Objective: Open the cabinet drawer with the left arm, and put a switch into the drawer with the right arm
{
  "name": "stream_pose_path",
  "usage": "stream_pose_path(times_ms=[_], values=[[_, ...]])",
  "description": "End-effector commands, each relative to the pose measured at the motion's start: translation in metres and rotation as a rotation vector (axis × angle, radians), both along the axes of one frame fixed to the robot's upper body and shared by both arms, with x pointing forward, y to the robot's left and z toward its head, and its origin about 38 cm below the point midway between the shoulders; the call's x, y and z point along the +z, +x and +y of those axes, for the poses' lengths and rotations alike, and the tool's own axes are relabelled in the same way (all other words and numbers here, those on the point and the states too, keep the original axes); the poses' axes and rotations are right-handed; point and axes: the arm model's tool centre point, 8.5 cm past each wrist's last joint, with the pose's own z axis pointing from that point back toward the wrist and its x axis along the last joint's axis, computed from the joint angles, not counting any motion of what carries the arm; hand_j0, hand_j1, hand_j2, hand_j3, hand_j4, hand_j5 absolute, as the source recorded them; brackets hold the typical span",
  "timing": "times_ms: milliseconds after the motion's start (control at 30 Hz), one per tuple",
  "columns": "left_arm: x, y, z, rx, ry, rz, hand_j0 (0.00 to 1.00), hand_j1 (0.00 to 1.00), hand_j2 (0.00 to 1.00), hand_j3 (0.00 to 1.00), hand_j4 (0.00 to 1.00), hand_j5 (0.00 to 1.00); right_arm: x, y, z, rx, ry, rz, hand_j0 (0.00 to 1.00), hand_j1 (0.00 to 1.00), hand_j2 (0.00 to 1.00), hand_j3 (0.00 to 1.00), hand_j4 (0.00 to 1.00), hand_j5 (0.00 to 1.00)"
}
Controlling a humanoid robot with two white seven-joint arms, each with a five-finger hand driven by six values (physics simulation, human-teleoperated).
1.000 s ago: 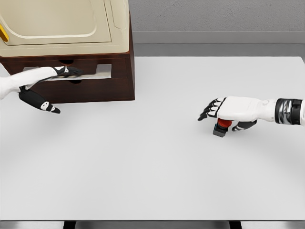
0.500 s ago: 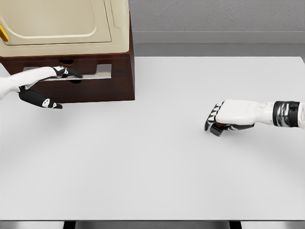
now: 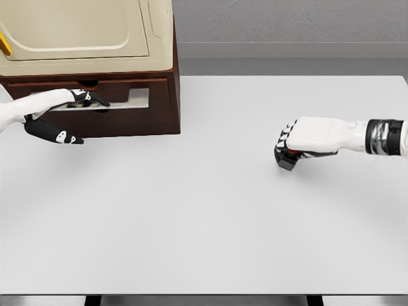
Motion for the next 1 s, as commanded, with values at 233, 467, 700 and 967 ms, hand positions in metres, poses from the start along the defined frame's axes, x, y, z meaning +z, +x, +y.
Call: stream_pose_path(times_ms=[233, 467, 700, 967], values=[[0.0, -0.003, -0.003, -0.015, -0.018, 0.012, 0.84, 0.84, 0.84, 0.84, 0.84, 0.84, 0.01, 0.007, 0.03, 0.052, 0.053, -0.027, 0.51, 0.51, 0.51, 0.51, 0.51, 0.51], [-0.003, -0.006, -0.004, -0.023, -0.02, 0.018, 0.84, 0.84, 0.84, 0.84, 0.84, 0.84, 0.018, 0.011, 0.047, 0.095, 0.048, -0.043, 0.51, 0.51, 0.51, 0.51, 0.51, 0.51], [0.0, -0.009, -0.003, -0.024, -0.026, 0.018, 0.84, 0.84, 0.84, 0.84, 0.84, 0.84, 0.027, 0.011, 0.055, 0.117, 0.055, -0.065, 0.51, 0.51, 0.51, 0.51, 0.51, 0.51], [-0.003, -0.013, -0.004, -0.031, -0.025, 0.029, 0.84, 0.84, 0.84, 0.84, 0.84, 0.84, 0.034, 0.014, 0.076, 0.154, 0.084, -0.08, 0.51, 0.51, 0.51, 0.51, 0.51, 0.51]])
